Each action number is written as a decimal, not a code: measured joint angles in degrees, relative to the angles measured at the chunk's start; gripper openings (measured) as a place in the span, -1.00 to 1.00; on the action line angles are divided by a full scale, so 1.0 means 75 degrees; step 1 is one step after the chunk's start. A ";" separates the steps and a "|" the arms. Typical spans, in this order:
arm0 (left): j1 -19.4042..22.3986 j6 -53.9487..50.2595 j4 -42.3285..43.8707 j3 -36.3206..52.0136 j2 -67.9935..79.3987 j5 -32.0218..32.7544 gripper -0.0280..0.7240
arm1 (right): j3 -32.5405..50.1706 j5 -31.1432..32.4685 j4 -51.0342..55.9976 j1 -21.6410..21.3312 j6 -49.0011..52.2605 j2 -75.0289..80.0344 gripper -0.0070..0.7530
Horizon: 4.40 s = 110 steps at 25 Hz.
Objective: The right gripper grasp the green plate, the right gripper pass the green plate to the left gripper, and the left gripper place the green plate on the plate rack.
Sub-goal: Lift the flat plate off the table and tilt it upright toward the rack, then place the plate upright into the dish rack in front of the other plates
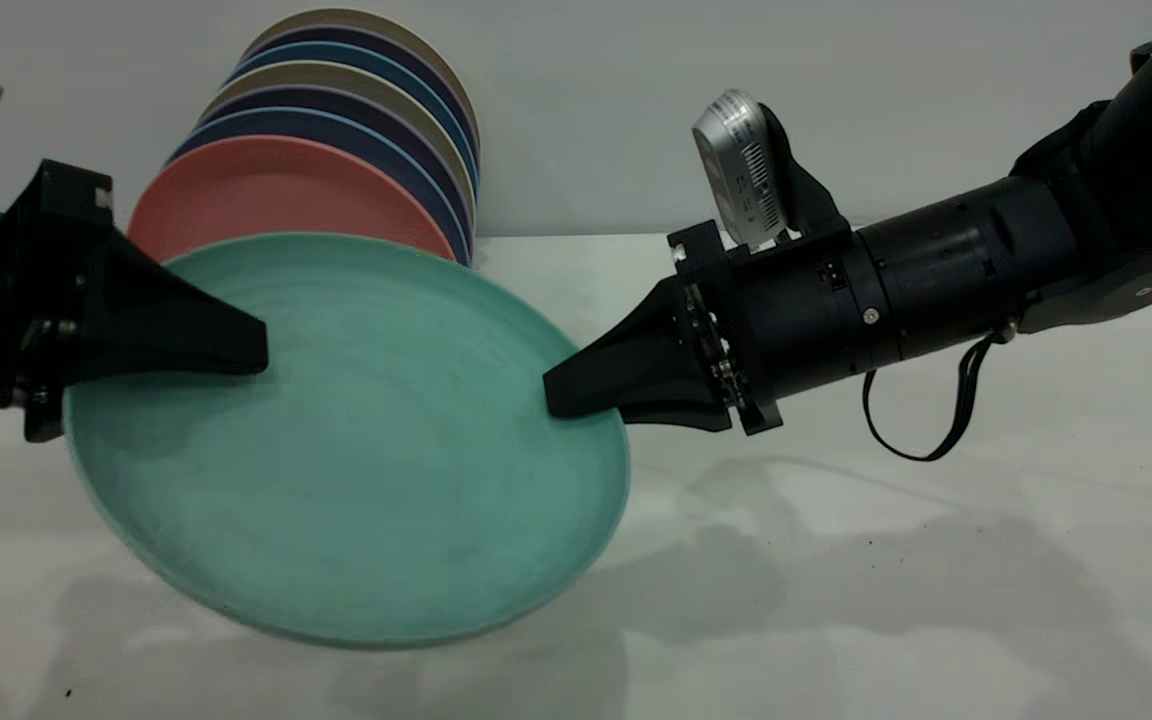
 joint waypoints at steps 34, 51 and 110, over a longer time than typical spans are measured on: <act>0.0000 0.4623 0.6478 -0.4273 -0.0275 -0.0873 -0.64 | 0.0000 -0.0776 -0.2755 -0.2580 0.0754 -0.1097 0.50; 0.0000 0.5059 0.6395 -0.6085 0.1193 -0.0409 -0.64 | 0.0000 -0.0824 -0.2839 -0.2580 0.0754 -0.1097 0.50; -0.0452 0.5065 0.6913 -0.6146 0.2983 -0.1444 -0.22 | 0.0000 -0.0860 -0.3024 -0.2580 0.0760 -0.1097 0.50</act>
